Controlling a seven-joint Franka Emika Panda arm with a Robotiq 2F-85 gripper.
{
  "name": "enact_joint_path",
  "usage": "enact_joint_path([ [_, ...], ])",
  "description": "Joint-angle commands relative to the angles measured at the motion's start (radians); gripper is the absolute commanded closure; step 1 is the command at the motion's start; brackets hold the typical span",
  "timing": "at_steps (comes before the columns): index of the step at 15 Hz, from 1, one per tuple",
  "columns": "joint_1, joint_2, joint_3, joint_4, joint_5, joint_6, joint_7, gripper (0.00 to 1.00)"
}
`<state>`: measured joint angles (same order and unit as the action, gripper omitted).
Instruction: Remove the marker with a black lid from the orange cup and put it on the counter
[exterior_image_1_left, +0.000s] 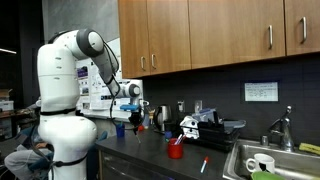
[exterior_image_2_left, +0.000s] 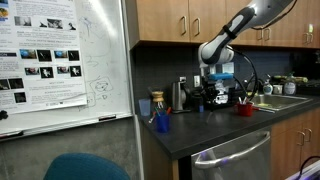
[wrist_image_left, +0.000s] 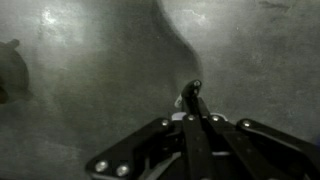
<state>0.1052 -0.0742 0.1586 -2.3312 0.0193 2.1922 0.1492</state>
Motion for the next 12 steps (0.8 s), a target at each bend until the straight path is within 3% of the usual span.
enact_joint_path([
  [1,0.011,0.006,-0.002,0.008,-0.022,-0.004,0.024,0.67],
  [10,0.013,0.007,-0.001,0.011,-0.03,-0.009,0.026,0.08],
  [12,0.013,0.002,-0.002,0.012,-0.027,-0.018,0.019,0.0],
])
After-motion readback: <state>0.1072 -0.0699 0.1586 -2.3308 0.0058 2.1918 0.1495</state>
